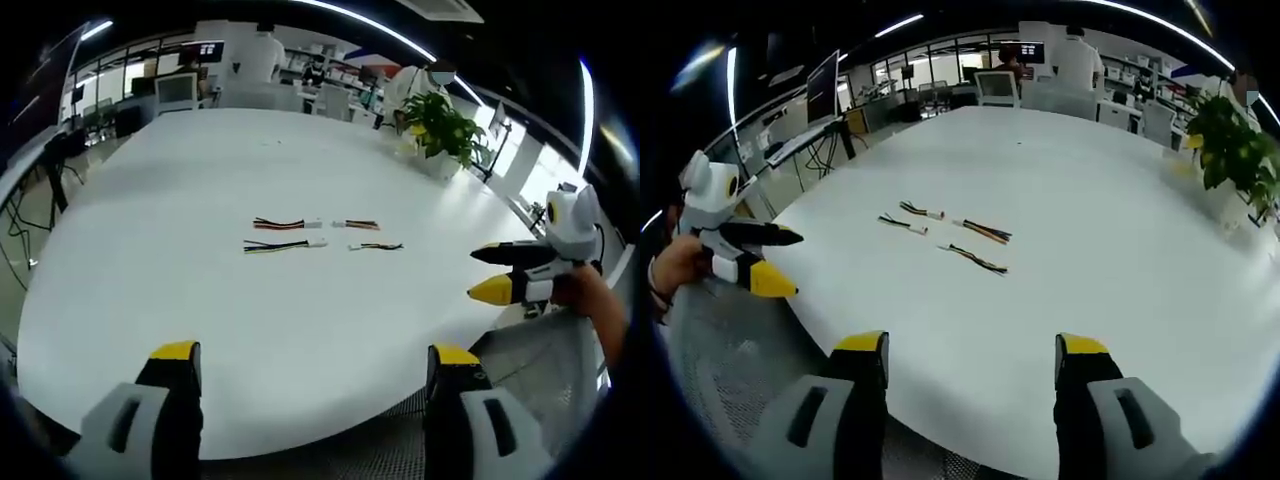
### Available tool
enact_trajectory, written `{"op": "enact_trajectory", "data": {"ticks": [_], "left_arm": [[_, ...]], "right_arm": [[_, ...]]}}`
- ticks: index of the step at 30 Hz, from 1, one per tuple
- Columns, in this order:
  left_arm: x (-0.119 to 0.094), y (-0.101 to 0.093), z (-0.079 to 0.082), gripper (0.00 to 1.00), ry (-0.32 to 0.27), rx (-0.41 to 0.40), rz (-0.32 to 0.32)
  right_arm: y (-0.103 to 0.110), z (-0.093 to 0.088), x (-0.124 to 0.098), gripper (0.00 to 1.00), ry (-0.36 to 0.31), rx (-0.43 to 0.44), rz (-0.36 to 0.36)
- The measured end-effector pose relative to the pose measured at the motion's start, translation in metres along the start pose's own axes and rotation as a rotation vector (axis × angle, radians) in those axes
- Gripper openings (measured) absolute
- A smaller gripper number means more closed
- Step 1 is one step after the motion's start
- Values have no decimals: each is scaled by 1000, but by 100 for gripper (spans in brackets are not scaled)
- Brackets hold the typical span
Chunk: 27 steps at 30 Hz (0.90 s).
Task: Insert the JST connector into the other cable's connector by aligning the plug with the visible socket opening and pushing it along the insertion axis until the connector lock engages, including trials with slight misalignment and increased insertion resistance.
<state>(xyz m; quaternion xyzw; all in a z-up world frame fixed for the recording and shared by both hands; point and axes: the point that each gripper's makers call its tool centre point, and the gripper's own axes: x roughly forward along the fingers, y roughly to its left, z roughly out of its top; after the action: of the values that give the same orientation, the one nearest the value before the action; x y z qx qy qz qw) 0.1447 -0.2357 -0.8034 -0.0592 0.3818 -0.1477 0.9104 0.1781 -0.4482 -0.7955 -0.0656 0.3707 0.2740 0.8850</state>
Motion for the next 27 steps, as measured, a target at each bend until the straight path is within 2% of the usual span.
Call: {"op": "enact_trajectory", "data": {"ticks": [4, 7, 12, 16, 21, 27], "left_arm": [[0, 1, 0, 92, 1, -3, 1], [-1, 8, 0, 91, 5, 48, 48], [-1, 3, -2, 91, 8, 49, 27], [-1, 5, -4, 91, 16, 80, 50], [-1, 3, -7, 91, 28, 78, 40], [-3, 6, -6, 90, 23, 115, 63]], "right_arm": [[0, 0, 0, 66, 0, -7, -6], [1, 0, 0, 65, 2, -13, -7], [2, -2, 0, 65, 9, -30, -9], [0, 0, -2, 64, -2, -39, -23], [-2, 0, -3, 64, -6, -29, -28], [-1, 1, -4, 63, -17, -36, -38]]}}
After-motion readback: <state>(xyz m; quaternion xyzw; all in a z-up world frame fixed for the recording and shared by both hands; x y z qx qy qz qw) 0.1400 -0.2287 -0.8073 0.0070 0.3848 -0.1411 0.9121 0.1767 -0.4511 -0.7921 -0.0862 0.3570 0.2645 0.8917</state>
